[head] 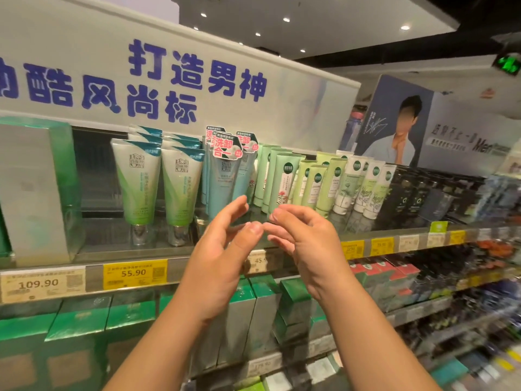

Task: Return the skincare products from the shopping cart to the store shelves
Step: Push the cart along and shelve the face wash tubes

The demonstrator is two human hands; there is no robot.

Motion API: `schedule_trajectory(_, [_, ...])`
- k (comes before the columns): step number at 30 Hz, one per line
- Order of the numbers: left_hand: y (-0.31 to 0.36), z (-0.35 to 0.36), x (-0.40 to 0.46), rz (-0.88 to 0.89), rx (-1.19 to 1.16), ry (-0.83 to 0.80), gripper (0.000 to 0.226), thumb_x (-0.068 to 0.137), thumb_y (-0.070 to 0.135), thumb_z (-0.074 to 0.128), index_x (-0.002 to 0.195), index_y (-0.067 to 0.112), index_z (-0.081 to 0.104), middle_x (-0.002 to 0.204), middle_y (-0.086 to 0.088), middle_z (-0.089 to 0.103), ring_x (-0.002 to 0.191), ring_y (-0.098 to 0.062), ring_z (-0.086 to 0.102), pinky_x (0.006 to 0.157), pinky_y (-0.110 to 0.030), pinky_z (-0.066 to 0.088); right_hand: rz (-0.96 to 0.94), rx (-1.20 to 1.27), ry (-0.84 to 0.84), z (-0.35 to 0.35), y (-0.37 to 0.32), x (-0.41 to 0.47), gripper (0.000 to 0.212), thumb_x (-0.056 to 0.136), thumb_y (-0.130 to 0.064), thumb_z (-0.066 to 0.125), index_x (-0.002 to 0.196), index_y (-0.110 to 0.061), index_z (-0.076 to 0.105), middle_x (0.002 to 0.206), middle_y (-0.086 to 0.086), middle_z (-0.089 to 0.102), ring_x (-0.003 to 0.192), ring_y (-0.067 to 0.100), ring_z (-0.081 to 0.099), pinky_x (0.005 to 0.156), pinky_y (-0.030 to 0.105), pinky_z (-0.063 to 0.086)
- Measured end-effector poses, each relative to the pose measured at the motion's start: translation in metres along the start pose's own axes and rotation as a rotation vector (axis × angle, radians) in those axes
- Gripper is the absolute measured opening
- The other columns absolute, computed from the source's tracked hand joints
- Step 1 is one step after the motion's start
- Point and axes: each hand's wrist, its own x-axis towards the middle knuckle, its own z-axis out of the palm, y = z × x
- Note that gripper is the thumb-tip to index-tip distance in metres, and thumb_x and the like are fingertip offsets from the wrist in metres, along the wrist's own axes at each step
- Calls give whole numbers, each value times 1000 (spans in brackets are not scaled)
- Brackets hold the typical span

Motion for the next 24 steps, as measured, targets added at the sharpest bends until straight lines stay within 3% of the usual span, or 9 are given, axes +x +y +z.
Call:
schedule_trajectory(6, [-14, 32, -7, -10, -30, -117, 67, 70, 70, 67, 132, 46, 58, 139, 21, 60, 127, -11, 61, 112, -49, 46, 27, 75, 127, -44, 2, -24, 8, 93, -14, 74, 98, -12, 69, 95, 12, 75, 89, 27, 75, 79, 36, 57])
schedule_trajectory(10, [-25, 60, -14, -47, -72, -180, 65, 69, 65, 65, 129, 39, 62, 132, 18, 66, 120, -11, 65, 111, -47, 48, 44, 82, 209, -81, 8, -44, 3, 96, -16, 69, 95, -13, 68, 90, 8, 75, 85, 25, 74, 77, 34, 57])
schedule_trajectory(15, [-42, 102, -30, -138, -98, -307, 63, 66, 67, 63, 123, 40, 65, 129, 11, 69, 121, -13, 65, 105, -43, 53, 74, 53, 340, -132, 16, -75, 7, 99, -21, 67, 99, -15, 70, 94, 7, 78, 89, 26, 76, 73, 33, 59])
schedule_trajectory(24, [-73, 185, -77, -314, -44, -600, 65, 61, 75, 58, 119, 48, 66, 126, 23, 67, 117, 0, 64, 101, -37, 53, 142, -4, 620, -225, 34, -154, 16, 102, -29, 63, 110, -17, 70, 106, 8, 79, 93, 24, 78, 74, 35, 60])
